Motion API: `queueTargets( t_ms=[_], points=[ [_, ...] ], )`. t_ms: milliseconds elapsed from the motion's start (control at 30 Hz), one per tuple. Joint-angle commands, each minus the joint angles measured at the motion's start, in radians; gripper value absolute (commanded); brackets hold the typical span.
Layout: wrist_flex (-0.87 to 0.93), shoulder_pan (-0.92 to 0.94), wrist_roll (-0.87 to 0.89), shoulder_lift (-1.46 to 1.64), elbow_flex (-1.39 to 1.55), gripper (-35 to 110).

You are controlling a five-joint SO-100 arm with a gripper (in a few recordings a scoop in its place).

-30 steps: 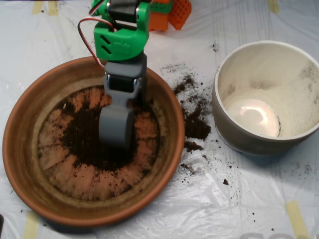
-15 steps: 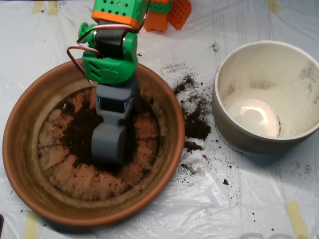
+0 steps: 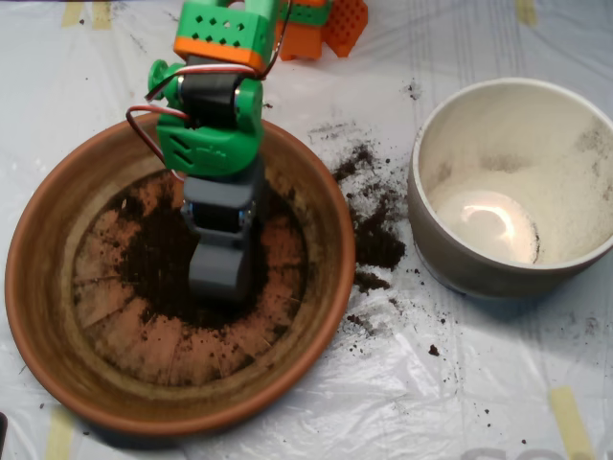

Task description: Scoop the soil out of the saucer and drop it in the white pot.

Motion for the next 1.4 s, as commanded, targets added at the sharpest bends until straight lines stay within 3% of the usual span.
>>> queueTargets(
  t_ms=[0,67,433,767,1133,1367],
  points=[
    [-0.014,0.017,0.005,0.107,0.002,6],
    [-0.025,0.02,0.02,0.123,0.012,0],
    [-0.014,0.017,0.009,0.218,0.015,0],
    [-0.014,-0.032,0.017,0.502,0.127,-1],
    [0.109,-0.13,-0.023,0.825,0.166,-1],
    [0.201,-0.189,-0.012,0.867,0.081,-1]
  ],
)
